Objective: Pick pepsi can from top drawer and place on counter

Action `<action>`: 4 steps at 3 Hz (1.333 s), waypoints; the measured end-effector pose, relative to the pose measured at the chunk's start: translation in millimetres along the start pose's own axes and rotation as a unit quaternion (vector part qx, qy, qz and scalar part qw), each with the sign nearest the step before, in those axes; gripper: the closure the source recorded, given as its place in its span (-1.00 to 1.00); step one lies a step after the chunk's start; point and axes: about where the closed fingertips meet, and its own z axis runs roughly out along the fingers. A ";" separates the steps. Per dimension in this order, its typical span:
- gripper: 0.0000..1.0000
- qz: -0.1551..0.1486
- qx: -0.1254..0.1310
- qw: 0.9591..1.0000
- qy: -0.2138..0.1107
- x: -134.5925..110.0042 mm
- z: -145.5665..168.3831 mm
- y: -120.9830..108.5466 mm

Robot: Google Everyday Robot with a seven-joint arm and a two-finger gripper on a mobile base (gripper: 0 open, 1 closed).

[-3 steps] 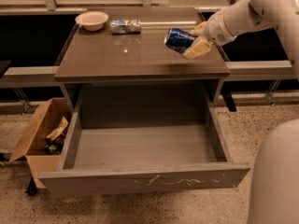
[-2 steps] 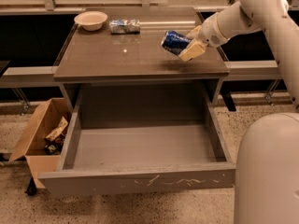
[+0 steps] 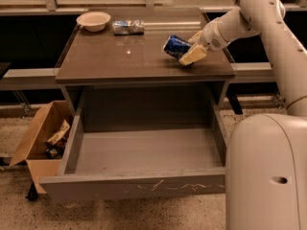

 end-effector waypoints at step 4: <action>-1.00 -0.001 -0.010 1.000 -0.013 1.5 4.5 -5.7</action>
Offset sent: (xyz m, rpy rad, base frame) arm 0.0154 -0.0083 0.0010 0.0135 0.0152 0.0077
